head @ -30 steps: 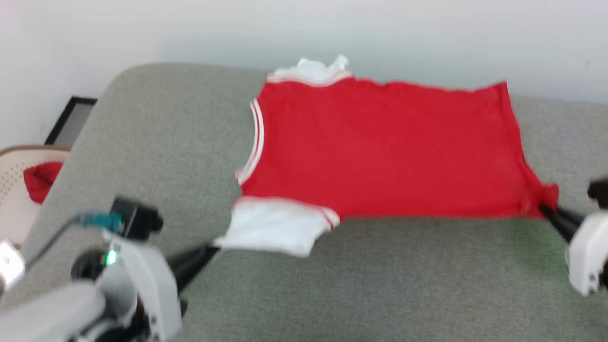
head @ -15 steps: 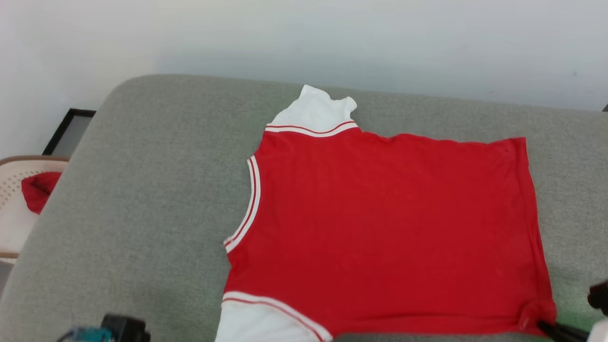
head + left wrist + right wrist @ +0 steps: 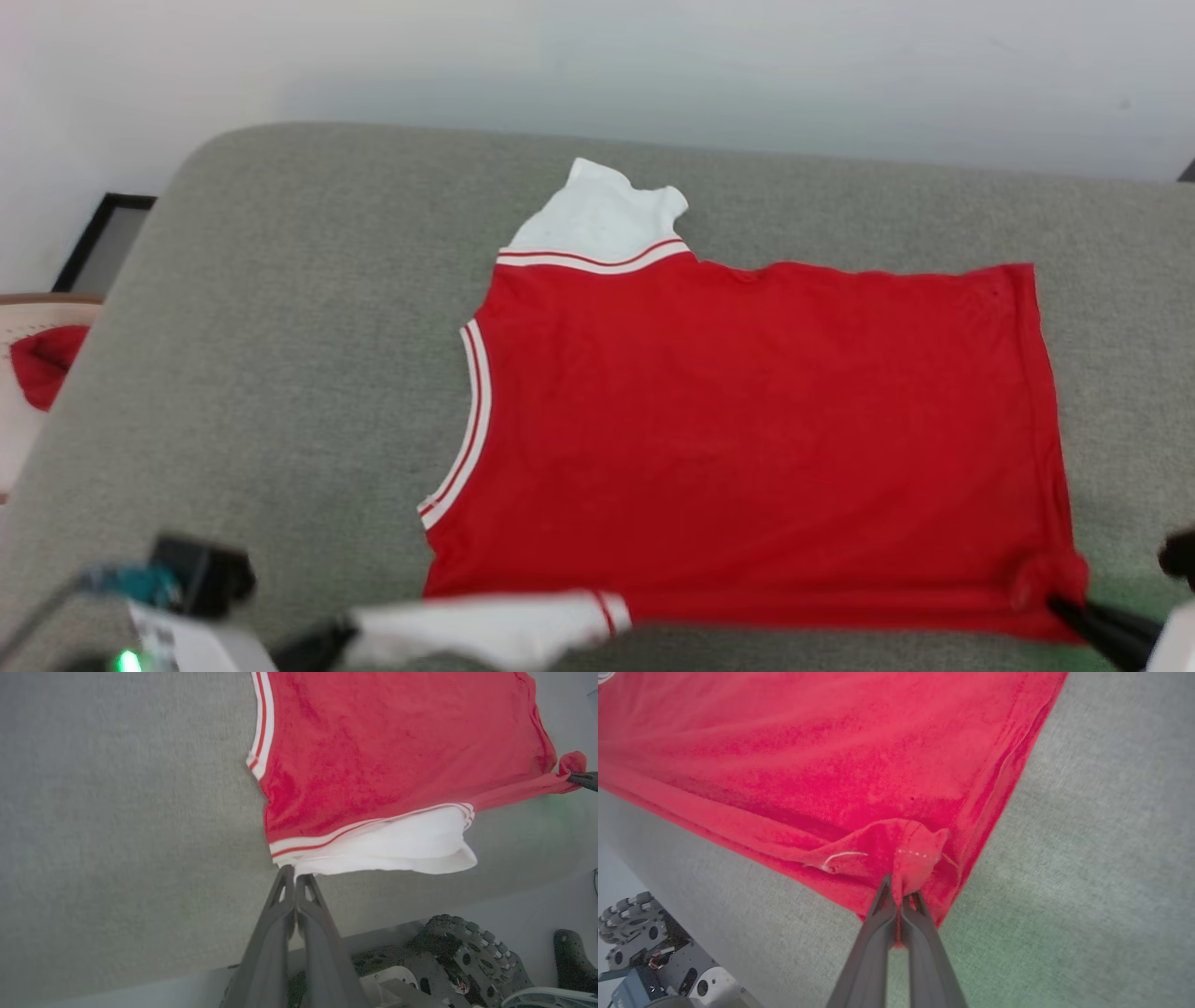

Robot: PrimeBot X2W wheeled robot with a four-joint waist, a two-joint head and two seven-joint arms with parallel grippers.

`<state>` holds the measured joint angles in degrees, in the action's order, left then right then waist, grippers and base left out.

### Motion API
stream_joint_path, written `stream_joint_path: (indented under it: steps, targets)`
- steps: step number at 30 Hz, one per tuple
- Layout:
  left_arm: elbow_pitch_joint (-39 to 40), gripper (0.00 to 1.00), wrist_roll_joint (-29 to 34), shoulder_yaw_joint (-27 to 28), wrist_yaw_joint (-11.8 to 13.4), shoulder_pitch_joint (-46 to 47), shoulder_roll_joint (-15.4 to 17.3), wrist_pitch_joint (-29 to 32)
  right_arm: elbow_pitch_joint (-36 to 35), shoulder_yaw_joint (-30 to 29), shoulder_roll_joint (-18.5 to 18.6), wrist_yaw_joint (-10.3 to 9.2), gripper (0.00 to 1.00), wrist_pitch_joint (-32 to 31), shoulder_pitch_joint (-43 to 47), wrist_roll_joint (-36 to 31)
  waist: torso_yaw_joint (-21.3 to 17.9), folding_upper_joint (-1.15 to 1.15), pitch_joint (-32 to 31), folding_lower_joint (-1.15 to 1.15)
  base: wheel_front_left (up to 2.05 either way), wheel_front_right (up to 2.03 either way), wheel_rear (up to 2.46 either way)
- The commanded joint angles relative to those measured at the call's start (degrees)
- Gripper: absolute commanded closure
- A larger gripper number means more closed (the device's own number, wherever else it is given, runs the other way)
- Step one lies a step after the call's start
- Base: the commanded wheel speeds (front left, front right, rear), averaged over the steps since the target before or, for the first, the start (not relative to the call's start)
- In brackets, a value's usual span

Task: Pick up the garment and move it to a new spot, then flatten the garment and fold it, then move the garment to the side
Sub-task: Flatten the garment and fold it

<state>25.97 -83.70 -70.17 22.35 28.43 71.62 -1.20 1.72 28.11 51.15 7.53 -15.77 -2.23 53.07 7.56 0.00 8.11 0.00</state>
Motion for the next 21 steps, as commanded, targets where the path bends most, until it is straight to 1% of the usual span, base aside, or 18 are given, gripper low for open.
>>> stream_joint_path:
  steps: [1,2,5,9,15,21]
  targets:
    - [-0.1,1.00,1.6,0.8,-0.2,2.3,0.8,1.2,-0.7,-1.3,-0.8,-0.07,1.00,-0.8,-1.5,-0.9,-0.8,0.00,0.8,0.00,0.00,0.00,0.00]
    - [-0.4,1.00,3.0,1.3,-0.6,4.0,1.2,2.5,-1.1,-1.8,-1.3,-0.06,1.00,-1.7,-2.2,-1.7,-1.0,0.00,1.1,0.00,0.00,0.00,0.00]
    - [-2.3,1.00,6.4,2.8,-2.8,9.2,0.8,6.2,-2.1,-3.3,-3.1,-0.06,1.00,-4.1,-4.7,-3.8,-1.8,0.00,2.2,0.00,0.00,0.00,0.00]
    - [-7.4,1.00,10.0,4.1,-7.7,15.7,-2.0,10.7,-2.0,-4.3,-5.7,-0.06,1.00,-7.1,-8.9,-6.3,-2.7,0.00,3.9,0.00,0.00,0.00,0.00]
    - [-19.0,1.00,12.9,4.7,-16.0,23.8,-9.4,15.6,0.0,-4.1,-8.8,-0.06,1.00,-10.2,-15.6,-9.8,-3.4,0.00,6.8,0.00,0.00,0.00,0.00]
    - [-31.3,1.00,14.0,3.9,-23.0,28.8,-16.7,18.4,3.5,-2.1,-11.0,-0.06,1.00,-12.0,-22.3,-11.8,-3.9,0.00,9.4,0.00,0.00,0.00,0.00]
